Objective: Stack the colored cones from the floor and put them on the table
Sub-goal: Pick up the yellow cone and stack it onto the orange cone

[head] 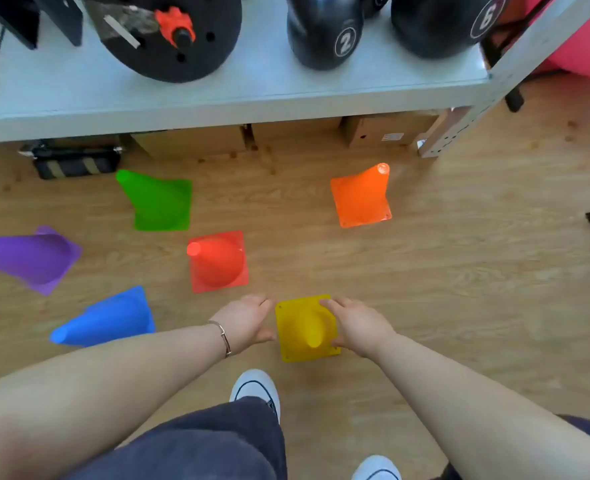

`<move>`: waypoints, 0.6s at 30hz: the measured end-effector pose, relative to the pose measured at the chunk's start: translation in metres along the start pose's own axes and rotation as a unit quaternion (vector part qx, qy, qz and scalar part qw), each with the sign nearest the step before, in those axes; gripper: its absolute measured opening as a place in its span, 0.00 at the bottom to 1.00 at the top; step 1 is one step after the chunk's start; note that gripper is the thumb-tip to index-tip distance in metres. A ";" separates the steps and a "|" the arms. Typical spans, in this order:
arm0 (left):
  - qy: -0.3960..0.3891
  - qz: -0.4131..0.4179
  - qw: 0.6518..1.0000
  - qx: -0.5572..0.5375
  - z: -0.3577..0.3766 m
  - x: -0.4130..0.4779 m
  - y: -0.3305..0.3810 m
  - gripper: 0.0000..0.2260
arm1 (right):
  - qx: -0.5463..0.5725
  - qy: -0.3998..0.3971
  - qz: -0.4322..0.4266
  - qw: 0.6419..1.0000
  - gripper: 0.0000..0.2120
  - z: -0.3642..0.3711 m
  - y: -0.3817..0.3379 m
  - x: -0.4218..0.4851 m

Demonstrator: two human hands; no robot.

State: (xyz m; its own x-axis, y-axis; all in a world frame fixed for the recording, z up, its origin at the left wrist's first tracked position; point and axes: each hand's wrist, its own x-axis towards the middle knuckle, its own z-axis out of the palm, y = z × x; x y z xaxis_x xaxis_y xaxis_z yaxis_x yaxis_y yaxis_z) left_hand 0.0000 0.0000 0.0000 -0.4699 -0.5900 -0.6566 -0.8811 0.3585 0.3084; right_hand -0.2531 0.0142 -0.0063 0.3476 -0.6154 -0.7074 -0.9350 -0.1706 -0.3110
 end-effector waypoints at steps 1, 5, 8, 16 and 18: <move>-0.009 -0.008 1.000 -0.019 0.007 0.003 0.000 0.31 | 0.002 -0.009 -0.002 1.000 0.41 0.003 0.000 0.004; -0.015 -0.010 0.997 -0.072 0.036 0.016 0.005 0.34 | -0.004 -0.016 -0.010 1.000 0.41 0.015 0.002 0.016; -0.007 -0.006 0.996 -0.085 0.050 0.025 0.012 0.34 | -0.011 -0.014 -0.018 1.000 0.42 0.019 0.002 0.022; 0.026 -0.025 0.988 -0.151 0.053 0.031 0.021 0.34 | 0.015 -0.004 -0.023 1.000 0.42 0.012 0.008 0.025; 0.045 -0.026 0.984 -0.170 0.045 0.034 0.019 0.35 | 0.021 0.012 -0.020 1.000 0.42 0.004 0.011 0.027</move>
State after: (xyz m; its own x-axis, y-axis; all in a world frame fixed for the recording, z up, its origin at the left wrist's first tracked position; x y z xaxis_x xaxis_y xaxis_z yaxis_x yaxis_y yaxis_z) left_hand -0.0305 0.0194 -0.0470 -0.4128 -0.6681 -0.6190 -0.8640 0.0721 0.4983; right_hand -0.2539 -0.0016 -0.0311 0.3819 -0.6272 -0.6788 -0.9165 -0.1625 -0.3655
